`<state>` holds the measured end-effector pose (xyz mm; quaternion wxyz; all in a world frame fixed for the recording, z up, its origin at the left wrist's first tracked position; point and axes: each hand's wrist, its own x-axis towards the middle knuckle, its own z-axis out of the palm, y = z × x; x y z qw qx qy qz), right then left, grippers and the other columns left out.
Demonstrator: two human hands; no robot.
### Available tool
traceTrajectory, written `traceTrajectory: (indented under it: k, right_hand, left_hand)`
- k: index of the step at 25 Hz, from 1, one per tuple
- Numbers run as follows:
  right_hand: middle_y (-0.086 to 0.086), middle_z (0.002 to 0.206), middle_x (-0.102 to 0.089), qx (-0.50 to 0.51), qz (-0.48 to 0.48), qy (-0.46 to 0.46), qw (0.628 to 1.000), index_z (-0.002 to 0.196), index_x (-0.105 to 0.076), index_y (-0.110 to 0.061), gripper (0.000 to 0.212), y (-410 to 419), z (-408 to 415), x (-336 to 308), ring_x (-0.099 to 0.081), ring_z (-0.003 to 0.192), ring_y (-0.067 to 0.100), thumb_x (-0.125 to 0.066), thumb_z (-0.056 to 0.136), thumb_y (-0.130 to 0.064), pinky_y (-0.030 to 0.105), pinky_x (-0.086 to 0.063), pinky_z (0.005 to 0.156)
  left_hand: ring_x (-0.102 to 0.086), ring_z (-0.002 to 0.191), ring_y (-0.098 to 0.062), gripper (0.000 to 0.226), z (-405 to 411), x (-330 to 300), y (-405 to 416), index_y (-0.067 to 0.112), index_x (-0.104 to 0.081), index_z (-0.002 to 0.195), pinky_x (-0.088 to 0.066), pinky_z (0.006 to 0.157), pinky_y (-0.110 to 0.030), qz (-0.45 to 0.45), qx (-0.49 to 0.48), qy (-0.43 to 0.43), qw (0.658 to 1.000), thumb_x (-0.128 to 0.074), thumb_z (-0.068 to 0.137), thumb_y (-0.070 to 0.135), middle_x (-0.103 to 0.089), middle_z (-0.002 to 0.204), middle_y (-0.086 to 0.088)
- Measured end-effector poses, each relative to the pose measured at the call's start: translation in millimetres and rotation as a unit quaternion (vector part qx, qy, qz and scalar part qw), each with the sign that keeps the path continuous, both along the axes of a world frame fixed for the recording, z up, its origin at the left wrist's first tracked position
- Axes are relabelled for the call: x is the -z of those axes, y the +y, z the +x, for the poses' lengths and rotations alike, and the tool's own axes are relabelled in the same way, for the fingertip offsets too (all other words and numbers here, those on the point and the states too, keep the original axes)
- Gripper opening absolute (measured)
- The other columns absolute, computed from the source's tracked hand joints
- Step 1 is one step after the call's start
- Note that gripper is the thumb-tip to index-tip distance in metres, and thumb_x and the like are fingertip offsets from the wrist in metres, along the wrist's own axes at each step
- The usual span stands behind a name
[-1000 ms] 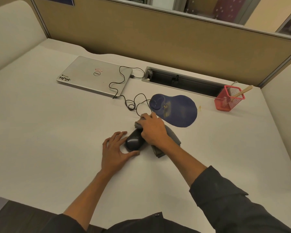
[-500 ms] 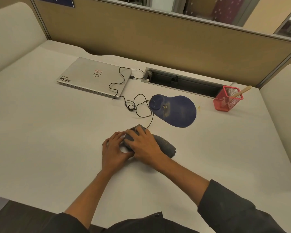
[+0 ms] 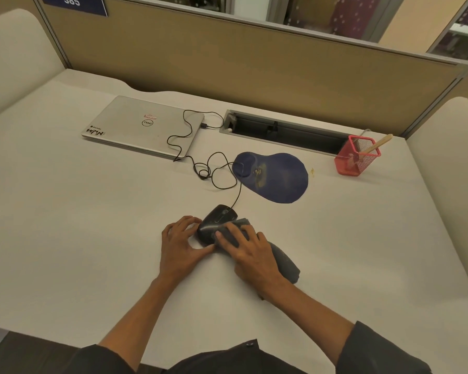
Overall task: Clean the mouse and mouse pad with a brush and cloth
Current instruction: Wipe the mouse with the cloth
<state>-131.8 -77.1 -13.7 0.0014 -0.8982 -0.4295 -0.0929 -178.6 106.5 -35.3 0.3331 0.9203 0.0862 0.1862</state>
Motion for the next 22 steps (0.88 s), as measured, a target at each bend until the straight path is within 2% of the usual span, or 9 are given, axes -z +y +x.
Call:
traceTrajectory:
  k: [3, 7, 10, 12, 14, 17, 22]
  right_hand:
    - [0.011, 0.134, -0.052, 0.08, 0.023, 0.037, 0.996, 0.132, -0.052, -0.021, 0.069, 0, 6, 7, -0.055, 0.105, 0.032, -0.067, 0.066, -0.008, 0.037, -0.05, 0.072]
    - [0.007, 0.148, -0.033, 0.161, 0.0, 0.098, 0.982, 0.143, -0.034, -0.024, 0.061, -2, 30, 5, -0.035, 0.124, 0.031, -0.052, 0.085, -0.013, 0.038, -0.039, 0.092]
    - [0.002, 0.144, -0.034, 0.168, 0.019, 0.126, 0.978, 0.139, -0.038, -0.027, 0.054, 0, 58, -9, -0.035, 0.12, 0.026, -0.051, 0.088, -0.016, 0.034, -0.038, 0.091]
    - [0.0, 0.14, -0.039, 0.193, 0.081, 0.163, 0.964, 0.135, -0.044, -0.027, 0.05, 4, 61, -18, -0.039, 0.116, 0.024, -0.053, 0.087, -0.017, 0.033, -0.042, 0.088]
    - [0.001, 0.139, -0.042, 0.159, 0.131, 0.161, 0.965, 0.134, -0.047, -0.029, 0.052, 8, 47, -20, -0.041, 0.114, 0.024, -0.054, 0.084, -0.015, 0.034, -0.044, 0.086]
    - [0.003, 0.142, -0.041, 0.098, 0.095, 0.126, 0.983, 0.135, -0.046, -0.029, 0.056, 14, 24, -12, -0.04, 0.116, 0.027, -0.056, 0.082, -0.013, 0.036, -0.043, 0.084]
    - [0.002, 0.14, -0.041, 0.16, 0.049, 0.162, 0.972, 0.134, -0.046, -0.029, 0.05, 20, 59, -17, -0.037, 0.117, 0.025, -0.055, 0.087, -0.015, 0.035, -0.038, 0.089]
  left_hand:
    - [-0.05, 0.11, -0.005, 0.06, 1, 3, 2, 0.021, -0.068, 0.102, -0.035, 0.098, -0.036, -0.004, 0.0, 0.019, 1.0, -0.063, 0.064, 0.068, -0.061, 0.113, 0.01]
    - [-0.048, 0.11, -0.003, 0.064, 1, 7, 4, 0.023, -0.068, 0.104, -0.032, 0.1, -0.033, -0.011, -0.002, 0.024, 1.0, -0.062, 0.064, 0.072, -0.06, 0.116, 0.01]
    - [-0.051, 0.109, -0.007, 0.064, 1, 6, 3, 0.022, -0.068, 0.103, -0.033, 0.099, -0.034, -0.005, -0.005, 0.024, 1.0, -0.062, 0.065, 0.072, -0.06, 0.115, 0.01]
    - [-0.053, 0.107, -0.007, 0.063, 1, 7, 3, 0.022, -0.067, 0.103, -0.034, 0.097, -0.034, 0.002, -0.006, 0.024, 1.0, -0.063, 0.065, 0.071, -0.06, 0.114, 0.01]
    - [-0.054, 0.107, -0.009, 0.063, 1, 8, 2, 0.021, -0.066, 0.103, -0.034, 0.097, -0.032, 0.013, -0.01, 0.024, 1.0, -0.062, 0.065, 0.071, -0.06, 0.114, 0.009]
    - [-0.054, 0.107, -0.011, 0.063, 2, 8, 2, 0.021, -0.066, 0.104, -0.036, 0.097, -0.034, 0.02, -0.009, 0.027, 0.999, -0.062, 0.065, 0.07, -0.06, 0.114, 0.008]
    - [-0.054, 0.109, -0.012, 0.066, 2, 8, 2, 0.02, -0.065, 0.107, -0.037, 0.098, -0.037, 0.03, -0.008, 0.034, 0.999, -0.061, 0.065, 0.071, -0.06, 0.117, 0.007]
